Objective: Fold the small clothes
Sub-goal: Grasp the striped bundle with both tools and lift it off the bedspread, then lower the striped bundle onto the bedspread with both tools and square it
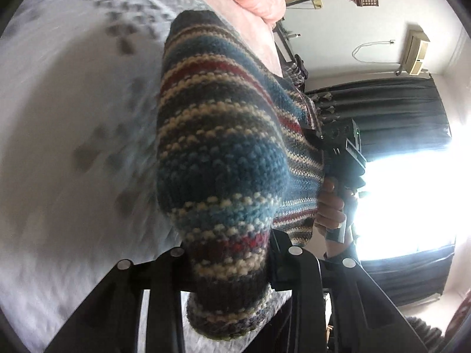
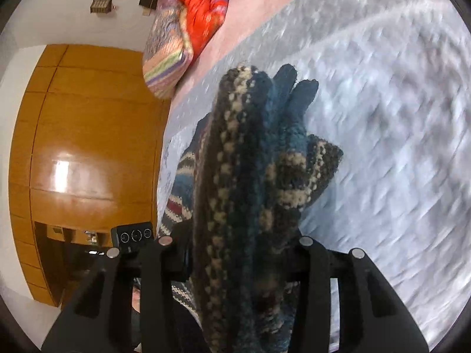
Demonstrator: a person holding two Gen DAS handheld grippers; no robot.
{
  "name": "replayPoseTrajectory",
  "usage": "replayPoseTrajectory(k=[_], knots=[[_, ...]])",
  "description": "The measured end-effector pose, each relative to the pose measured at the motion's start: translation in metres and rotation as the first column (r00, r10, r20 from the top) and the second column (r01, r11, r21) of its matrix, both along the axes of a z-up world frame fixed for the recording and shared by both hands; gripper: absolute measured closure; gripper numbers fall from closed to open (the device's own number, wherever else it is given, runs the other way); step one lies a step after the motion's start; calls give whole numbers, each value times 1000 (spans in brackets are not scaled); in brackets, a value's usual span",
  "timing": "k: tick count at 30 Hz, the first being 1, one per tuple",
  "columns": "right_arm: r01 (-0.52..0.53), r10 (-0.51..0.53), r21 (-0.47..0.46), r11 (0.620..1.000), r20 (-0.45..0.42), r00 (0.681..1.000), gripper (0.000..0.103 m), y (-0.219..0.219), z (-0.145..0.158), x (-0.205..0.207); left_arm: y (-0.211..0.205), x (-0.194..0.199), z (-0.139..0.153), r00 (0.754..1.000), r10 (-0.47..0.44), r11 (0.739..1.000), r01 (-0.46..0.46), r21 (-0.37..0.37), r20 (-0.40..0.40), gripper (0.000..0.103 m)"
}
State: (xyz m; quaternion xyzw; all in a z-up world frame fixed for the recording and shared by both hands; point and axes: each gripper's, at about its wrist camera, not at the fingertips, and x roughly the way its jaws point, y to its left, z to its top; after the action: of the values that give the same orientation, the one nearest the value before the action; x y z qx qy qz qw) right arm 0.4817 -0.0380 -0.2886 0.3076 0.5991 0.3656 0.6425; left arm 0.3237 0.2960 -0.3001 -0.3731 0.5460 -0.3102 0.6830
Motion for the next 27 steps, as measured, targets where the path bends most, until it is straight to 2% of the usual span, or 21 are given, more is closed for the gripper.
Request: replayPoseTrajectory(k=[4,8,12,14,15,16,17,18,20,21,22,23,24,26,27], knots=[[-48,48,12,999,-40,998,62,40,-21,-45,33,-60,-18,999,32,999,-32,5,-36,72],[-75,76,13,997,-111,991,62,65,-56,-78,51,-99,-44,995,61,998,-59,26,-82,72],[-55,55,8,998,-158,986,61,65,-81,-91,61,-110,-67,990,82,997,-79,26,-119,70],[-48,46,-11,999,-162,986,55,60,-85,-92,59,-108,-73,989,85,996,-79,51,-124,60],[-50,44,-28,998,-168,985,44,59,-86,-94,56,-105,-75,987,85,996,-78,53,-138,58],[-49,40,-47,998,-169,985,37,57,-85,-93,53,-103,-73,985,86,995,-78,58,-148,53],[-37,25,-74,997,-155,988,35,53,-78,-93,55,-105,-70,983,94,994,-83,72,-155,45],[-16,4,-88,996,-133,991,31,46,-70,-93,58,-107,-65,982,107,990,-91,106,-153,42],[48,-57,-109,993,-79,995,30,29,-54,-97,75,-123,-49,979,177,961,-151,231,-99,31],[87,-91,-130,988,-28,995,29,17,-41,-102,82,-130,-39,974,221,937,-195,288,-59,31],[106,-105,-132,986,11,994,30,9,-30,-108,89,-141,-22,965,261,908,-251,336,13,31],[109,-106,-129,986,31,994,32,5,-24,-113,90,-148,-13,963,265,909,-267,320,50,31],[105,-101,-126,986,41,994,38,2,-18,-120,88,-156,-5,964,257,931,-267,247,74,32],[71,-64,-126,989,58,996,43,10,-14,-131,75,-162,1,974,213,967,-222,125,79,33],[37,-29,-143,989,56,998,56,18,-17,-135,64,-164,-2,983,170,983,-174,52,69,33]])
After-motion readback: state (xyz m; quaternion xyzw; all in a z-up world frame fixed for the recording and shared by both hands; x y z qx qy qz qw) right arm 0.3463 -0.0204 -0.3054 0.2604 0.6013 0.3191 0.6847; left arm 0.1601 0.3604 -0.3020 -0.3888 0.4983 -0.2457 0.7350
